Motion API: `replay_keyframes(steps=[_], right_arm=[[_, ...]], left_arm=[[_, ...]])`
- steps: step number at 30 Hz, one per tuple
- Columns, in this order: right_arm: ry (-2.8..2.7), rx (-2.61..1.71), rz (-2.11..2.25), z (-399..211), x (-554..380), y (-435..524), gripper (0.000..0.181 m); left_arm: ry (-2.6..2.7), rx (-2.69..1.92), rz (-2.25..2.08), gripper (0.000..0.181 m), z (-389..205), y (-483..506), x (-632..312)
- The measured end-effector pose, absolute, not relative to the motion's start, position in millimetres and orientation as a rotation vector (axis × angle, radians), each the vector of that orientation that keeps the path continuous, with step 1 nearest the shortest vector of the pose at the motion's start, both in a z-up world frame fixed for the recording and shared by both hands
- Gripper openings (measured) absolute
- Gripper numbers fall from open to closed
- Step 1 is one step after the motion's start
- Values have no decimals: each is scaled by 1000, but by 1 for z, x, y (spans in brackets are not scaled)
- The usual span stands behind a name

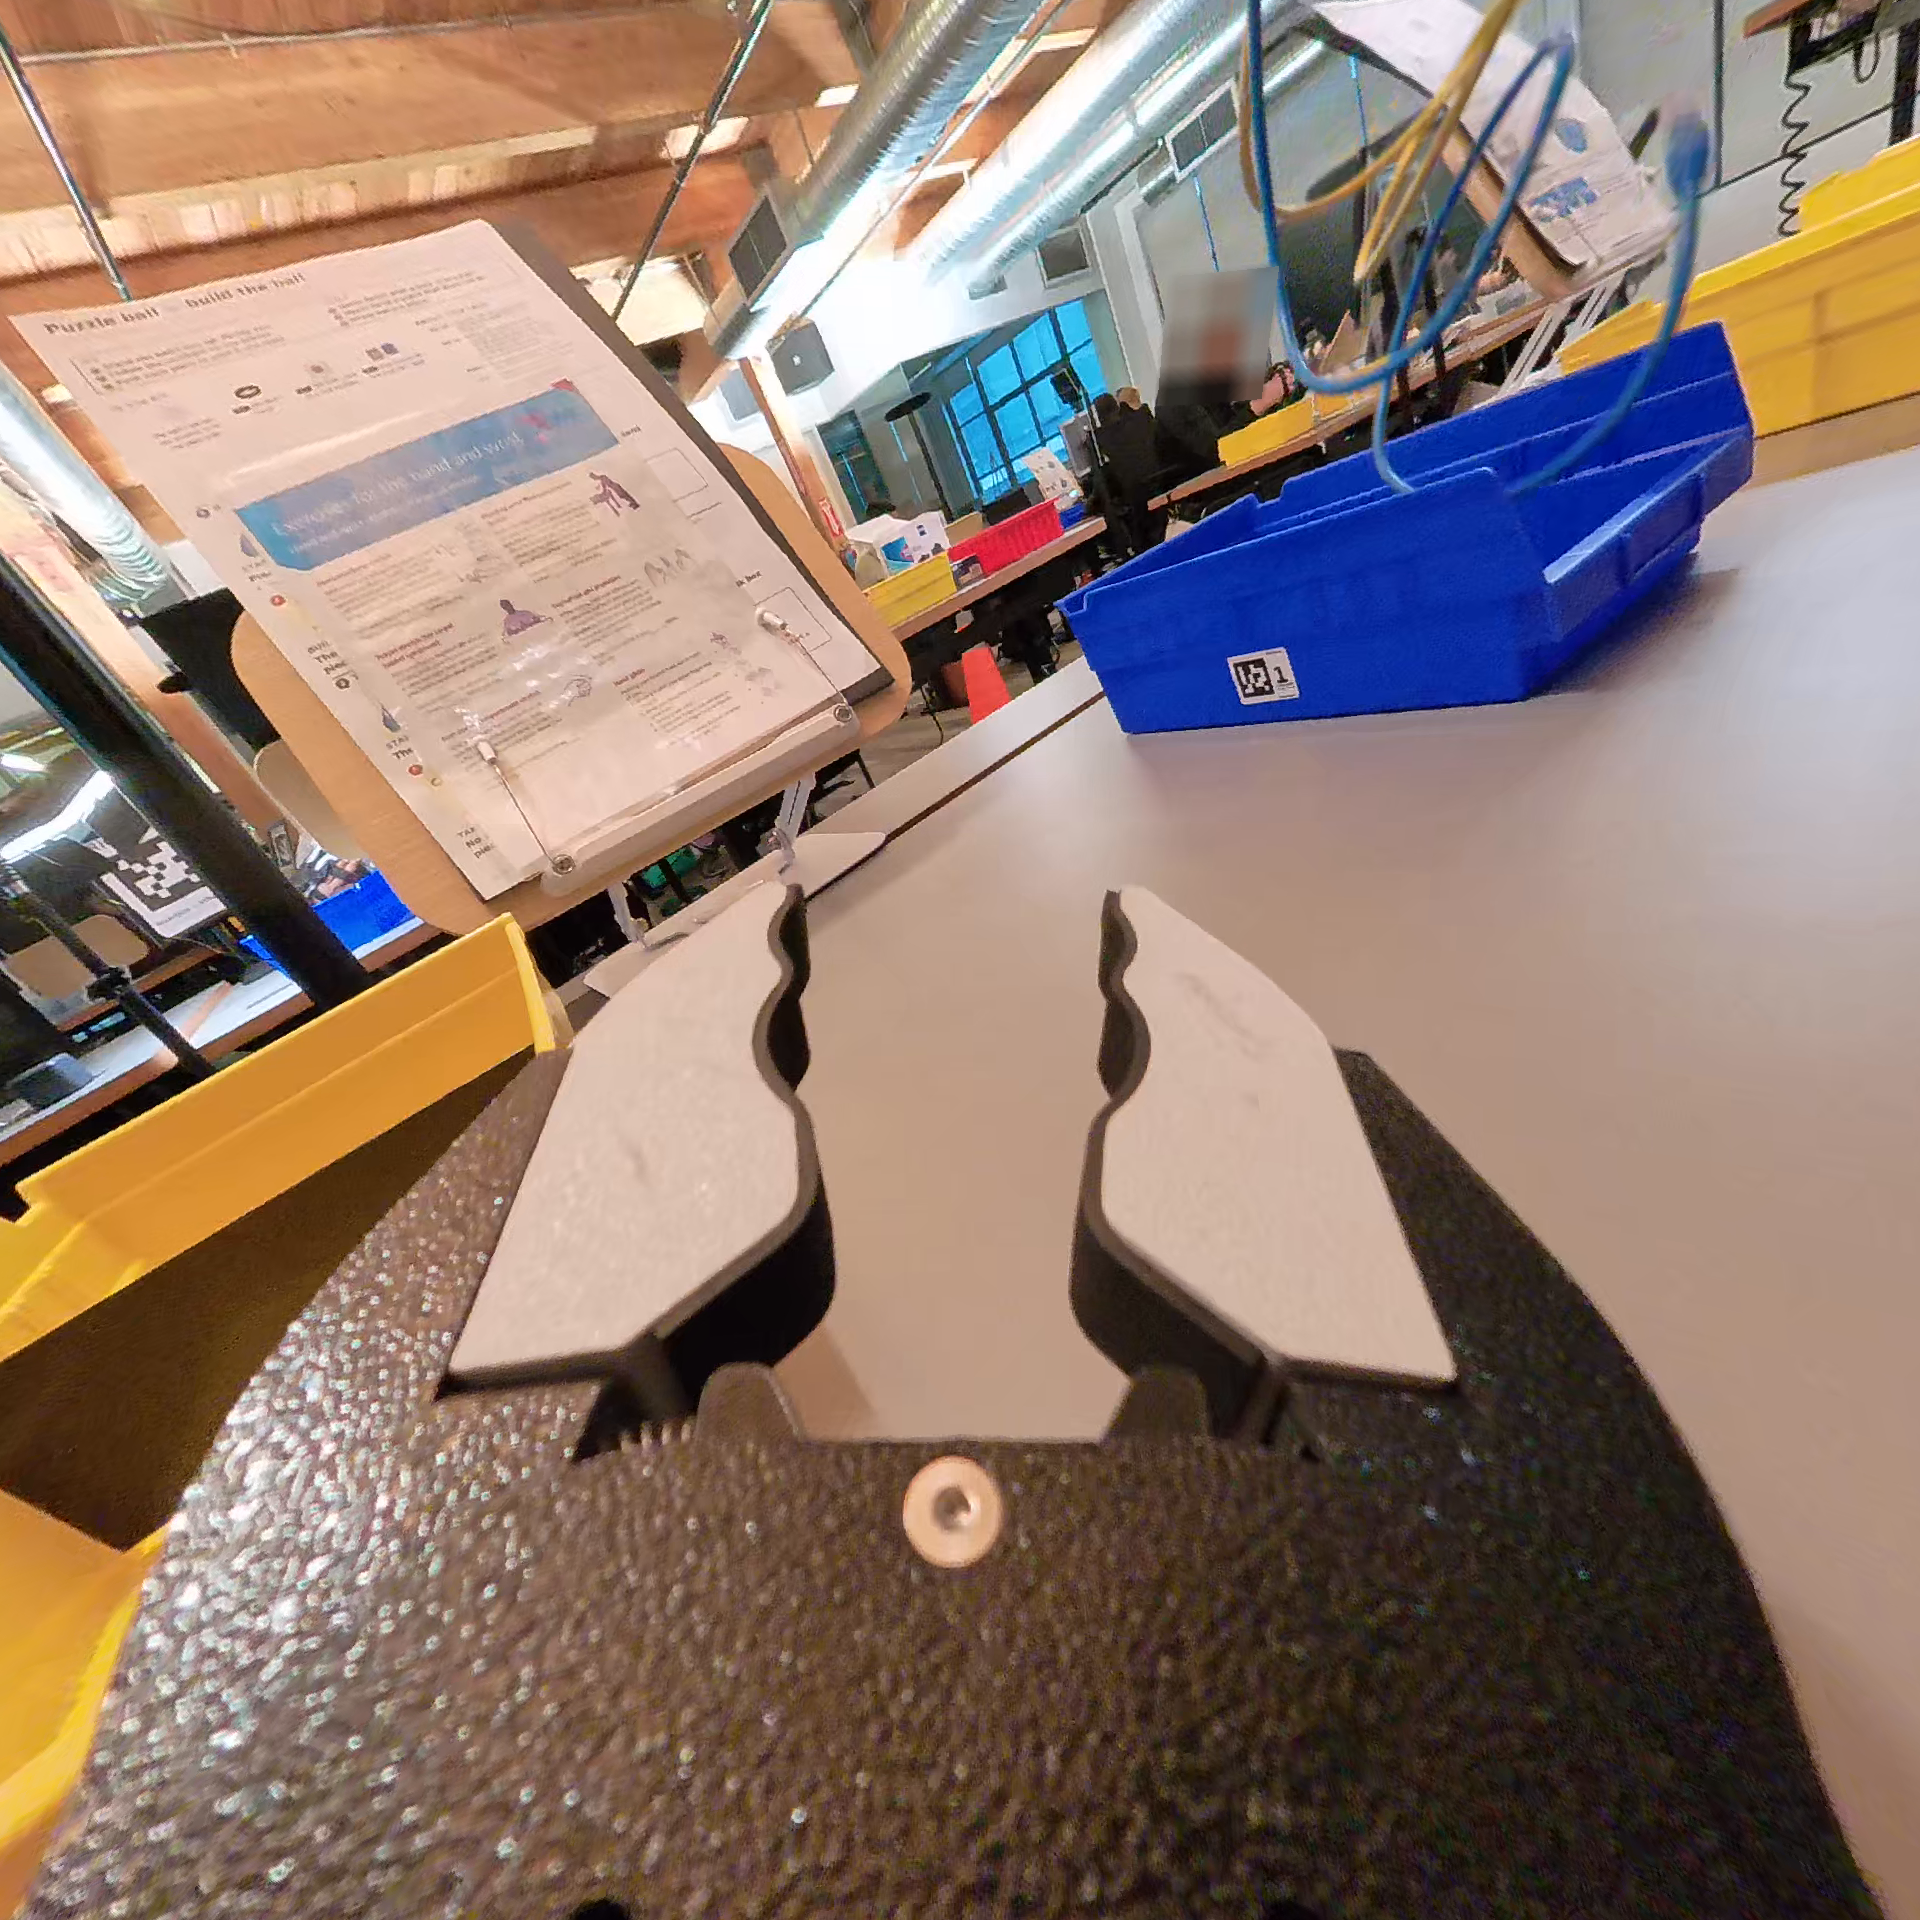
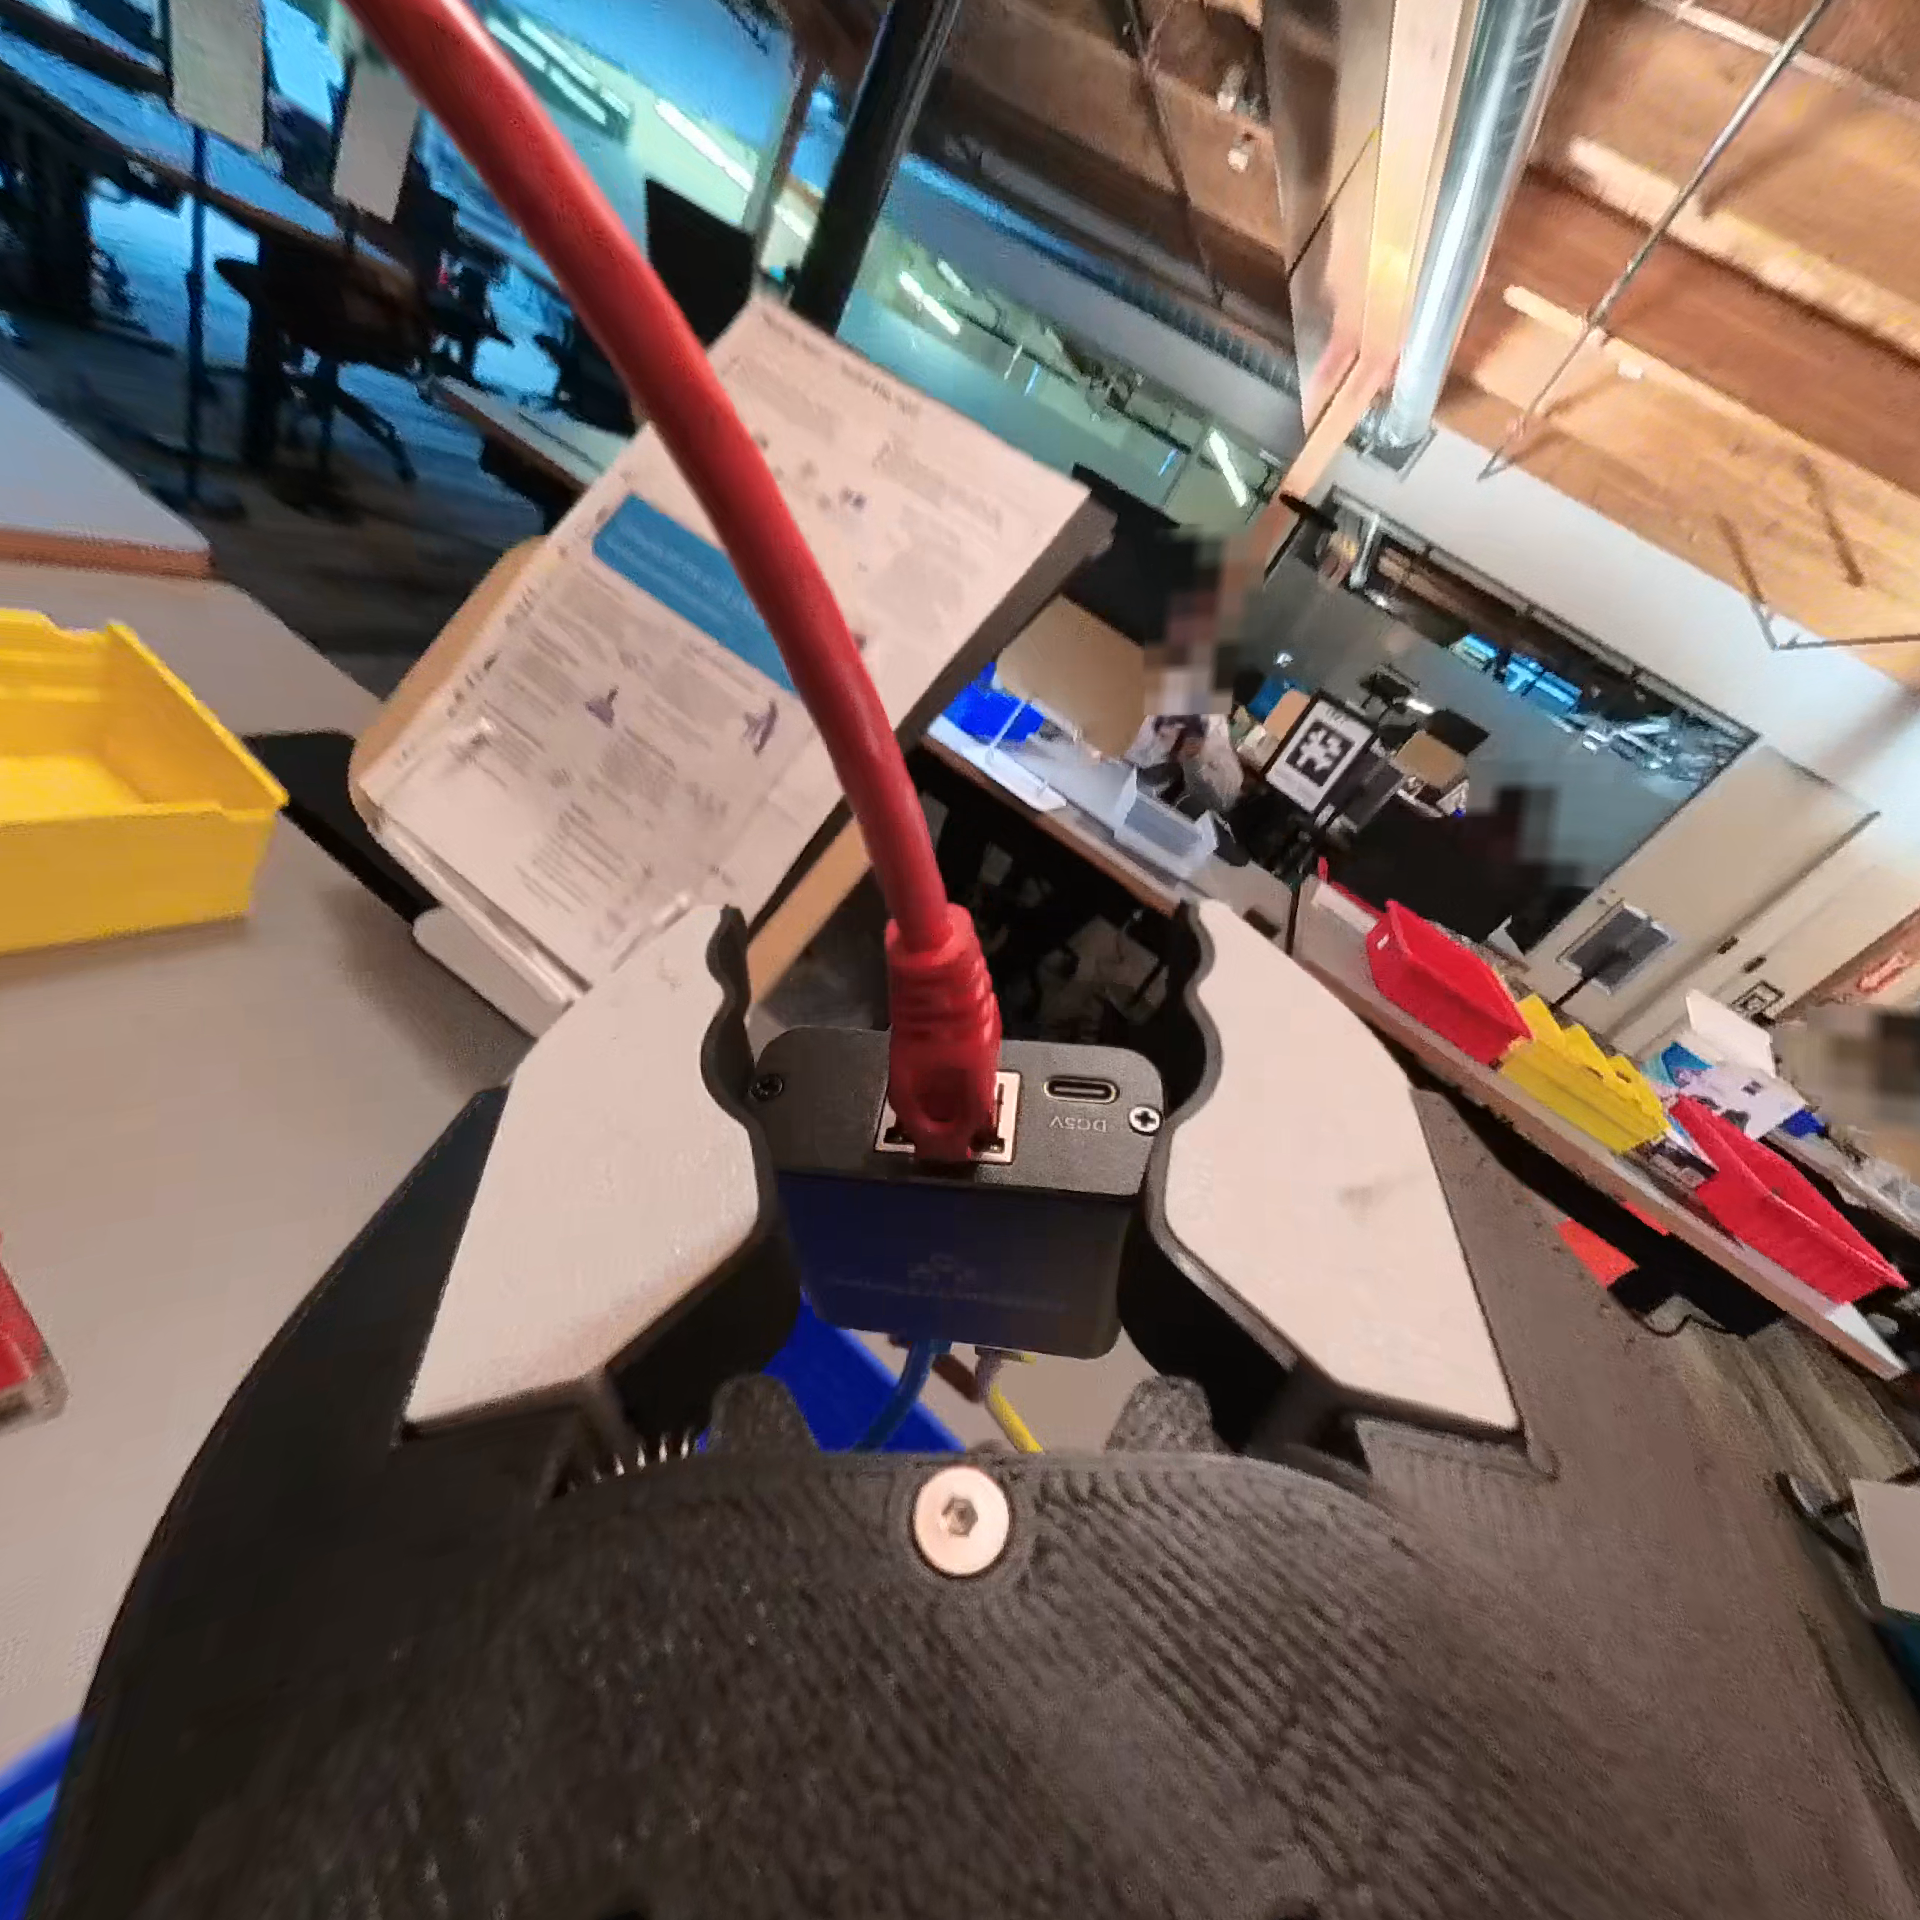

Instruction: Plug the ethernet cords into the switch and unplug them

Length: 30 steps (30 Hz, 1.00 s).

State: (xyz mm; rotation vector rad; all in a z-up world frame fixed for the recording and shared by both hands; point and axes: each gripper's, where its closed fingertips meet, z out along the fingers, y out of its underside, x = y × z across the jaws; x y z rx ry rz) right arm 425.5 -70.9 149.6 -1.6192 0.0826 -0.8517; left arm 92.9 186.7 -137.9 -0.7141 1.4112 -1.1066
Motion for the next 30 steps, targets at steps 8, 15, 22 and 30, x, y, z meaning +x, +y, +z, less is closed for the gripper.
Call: replay_keyframes(steps=[8, 15, 22, 30], right_arm=[[-96, -1767, -451, 68, 390, -36, 78], [-85, -1702, -455, 62, 408, -25, 78], [83, -1616, -727, 62, 463, -50, 78], [76, -1743, -272, -1, 443, -40, 78]], left_arm=[[1438, -688, -1071, 52, -141, 182, 94], [1434, -627, -1034, 50, -141, 176, 91], [1447, -604, -1005, 48, -144, 174, 92], [1502, -528, -918, 49, -154, 163, 93]])
